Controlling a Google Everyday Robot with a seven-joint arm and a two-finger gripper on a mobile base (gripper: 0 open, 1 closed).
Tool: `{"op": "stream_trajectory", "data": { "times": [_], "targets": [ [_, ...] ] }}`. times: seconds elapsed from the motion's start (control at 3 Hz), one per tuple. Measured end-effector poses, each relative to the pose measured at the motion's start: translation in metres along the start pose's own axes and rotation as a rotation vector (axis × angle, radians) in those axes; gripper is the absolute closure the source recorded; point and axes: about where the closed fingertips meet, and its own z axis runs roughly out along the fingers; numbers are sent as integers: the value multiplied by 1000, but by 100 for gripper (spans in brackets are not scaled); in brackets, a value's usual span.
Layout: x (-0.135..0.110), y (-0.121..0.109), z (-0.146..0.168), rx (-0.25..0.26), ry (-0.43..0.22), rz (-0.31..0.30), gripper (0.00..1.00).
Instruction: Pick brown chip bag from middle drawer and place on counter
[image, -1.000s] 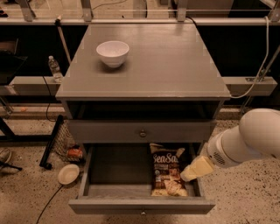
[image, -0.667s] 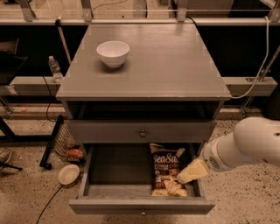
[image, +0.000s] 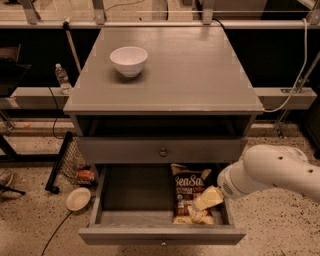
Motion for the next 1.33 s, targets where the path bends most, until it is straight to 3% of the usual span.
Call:
{"op": "stream_trajectory", "data": {
  "times": [1.0,1.33],
  "targets": [
    [-1,-20,95,-32,32,39,0],
    [5,-29,149,-77,0,106,0]
  ]
}}
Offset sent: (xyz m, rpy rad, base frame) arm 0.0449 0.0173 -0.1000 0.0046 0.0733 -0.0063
